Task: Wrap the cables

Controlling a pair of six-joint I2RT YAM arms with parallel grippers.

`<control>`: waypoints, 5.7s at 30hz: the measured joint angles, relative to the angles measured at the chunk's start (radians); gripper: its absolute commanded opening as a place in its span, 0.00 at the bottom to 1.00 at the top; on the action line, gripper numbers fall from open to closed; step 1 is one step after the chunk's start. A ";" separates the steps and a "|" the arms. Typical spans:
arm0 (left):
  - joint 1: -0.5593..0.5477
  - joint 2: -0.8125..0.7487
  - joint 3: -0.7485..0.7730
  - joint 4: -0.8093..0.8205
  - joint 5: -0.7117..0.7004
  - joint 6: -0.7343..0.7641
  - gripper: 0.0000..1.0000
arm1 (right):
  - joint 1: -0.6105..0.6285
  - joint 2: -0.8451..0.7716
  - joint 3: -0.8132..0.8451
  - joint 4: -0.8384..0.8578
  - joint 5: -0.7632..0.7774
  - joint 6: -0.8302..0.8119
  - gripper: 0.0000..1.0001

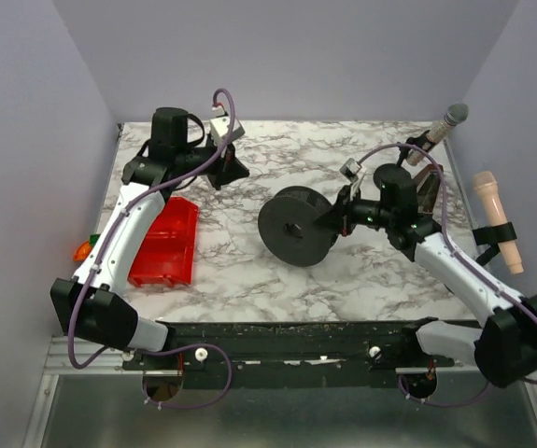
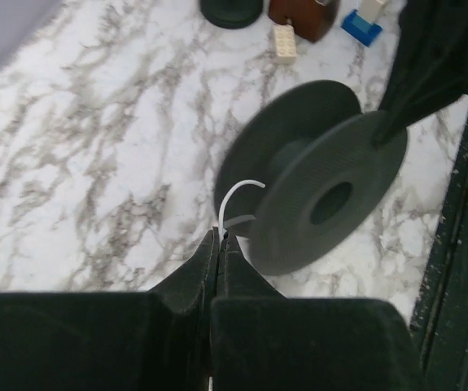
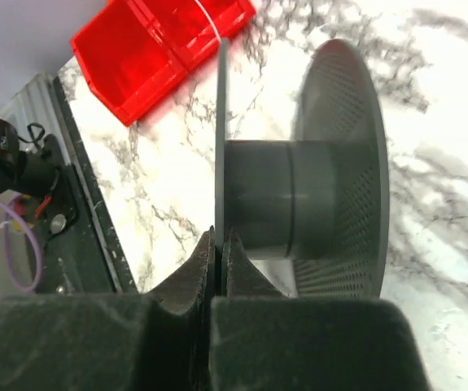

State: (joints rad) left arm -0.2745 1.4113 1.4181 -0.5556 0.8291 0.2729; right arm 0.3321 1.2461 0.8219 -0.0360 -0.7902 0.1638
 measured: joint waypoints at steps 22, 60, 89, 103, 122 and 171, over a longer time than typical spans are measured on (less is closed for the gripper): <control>0.132 -0.051 0.433 -0.261 -0.006 0.254 0.00 | 0.082 -0.388 -0.023 -0.029 0.167 -0.451 0.01; -0.336 -0.001 -0.161 -0.188 -0.049 0.285 0.00 | 0.311 -0.248 -0.331 0.243 0.024 -0.645 0.32; -0.349 0.033 -0.168 -0.143 -0.181 0.167 0.00 | 0.210 -0.070 0.213 0.045 0.092 -0.451 0.79; -0.329 0.019 -0.108 -0.138 -0.314 0.002 0.00 | 0.137 0.094 0.318 -0.014 -0.043 -0.463 0.80; -0.315 0.013 -0.173 -0.045 -0.319 -0.024 0.00 | 0.193 0.303 0.430 -0.225 -0.144 -0.616 0.76; -0.300 0.024 -0.219 0.040 -0.226 0.063 0.00 | 0.257 0.232 0.142 0.039 0.152 -0.449 0.05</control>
State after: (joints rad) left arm -0.5747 1.4349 1.1995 -0.5152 0.6029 0.3359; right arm 0.5892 1.4776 0.9638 0.0025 -0.6384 -0.2848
